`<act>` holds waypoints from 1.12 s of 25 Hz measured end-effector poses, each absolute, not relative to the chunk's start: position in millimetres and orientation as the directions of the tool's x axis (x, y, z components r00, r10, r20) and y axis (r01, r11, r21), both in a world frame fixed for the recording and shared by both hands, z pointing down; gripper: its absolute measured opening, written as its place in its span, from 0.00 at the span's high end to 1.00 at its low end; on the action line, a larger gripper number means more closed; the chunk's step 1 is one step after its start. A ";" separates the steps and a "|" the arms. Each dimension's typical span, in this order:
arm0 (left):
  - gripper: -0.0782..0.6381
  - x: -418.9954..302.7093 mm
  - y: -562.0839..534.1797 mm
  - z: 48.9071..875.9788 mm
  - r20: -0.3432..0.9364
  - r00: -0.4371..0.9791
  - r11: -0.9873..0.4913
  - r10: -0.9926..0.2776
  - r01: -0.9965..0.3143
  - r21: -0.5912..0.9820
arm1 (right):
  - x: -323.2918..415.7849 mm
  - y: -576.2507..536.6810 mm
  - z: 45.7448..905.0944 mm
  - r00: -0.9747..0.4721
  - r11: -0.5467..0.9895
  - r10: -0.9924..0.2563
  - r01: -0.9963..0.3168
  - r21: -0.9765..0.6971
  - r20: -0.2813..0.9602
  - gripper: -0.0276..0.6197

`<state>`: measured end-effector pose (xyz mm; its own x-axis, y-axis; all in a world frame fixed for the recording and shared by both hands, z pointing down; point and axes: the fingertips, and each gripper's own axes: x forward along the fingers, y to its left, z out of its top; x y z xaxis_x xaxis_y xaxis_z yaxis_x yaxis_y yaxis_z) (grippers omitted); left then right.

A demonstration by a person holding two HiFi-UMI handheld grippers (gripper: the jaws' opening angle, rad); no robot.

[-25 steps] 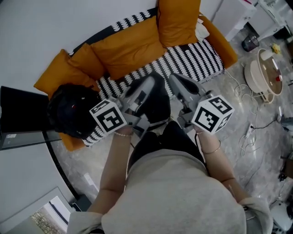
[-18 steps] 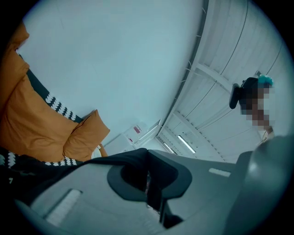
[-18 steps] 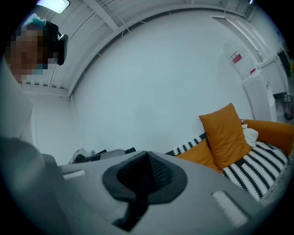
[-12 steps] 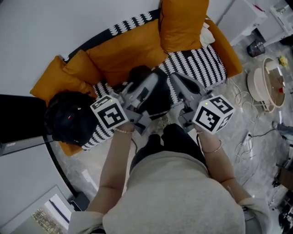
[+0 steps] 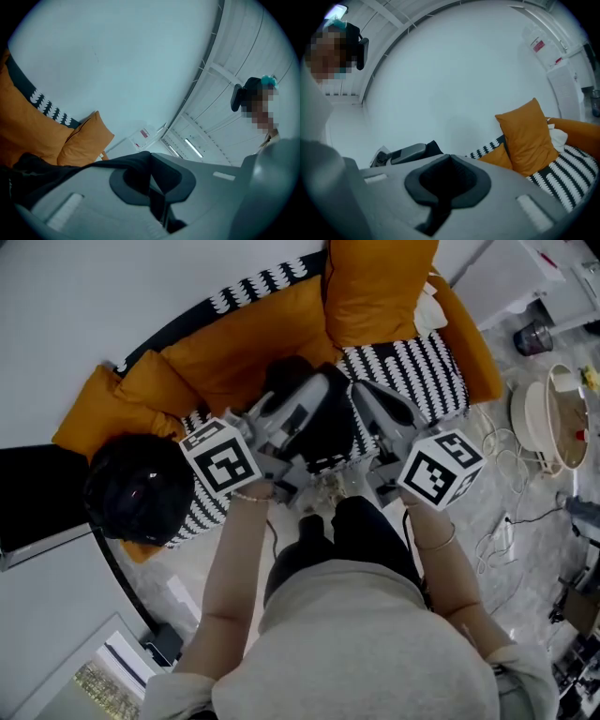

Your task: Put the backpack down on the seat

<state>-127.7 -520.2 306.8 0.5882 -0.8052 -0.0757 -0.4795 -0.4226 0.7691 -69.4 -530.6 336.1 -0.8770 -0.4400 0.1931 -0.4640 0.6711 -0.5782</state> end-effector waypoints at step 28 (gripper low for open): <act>0.87 -107.2 -593.1 373.8 -0.024 0.644 -0.414 -0.765 -0.463 0.784 | -58.1 -589.4 417.8 -0.889 0.584 -0.366 -0.450 -0.676 0.276 0.95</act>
<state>-107.2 -593.1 373.8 0.6437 -0.7649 -0.0240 -0.4628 -0.4140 0.7839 -58.1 -589.4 417.8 -0.8887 -0.3663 0.2759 -0.4503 0.5837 -0.6757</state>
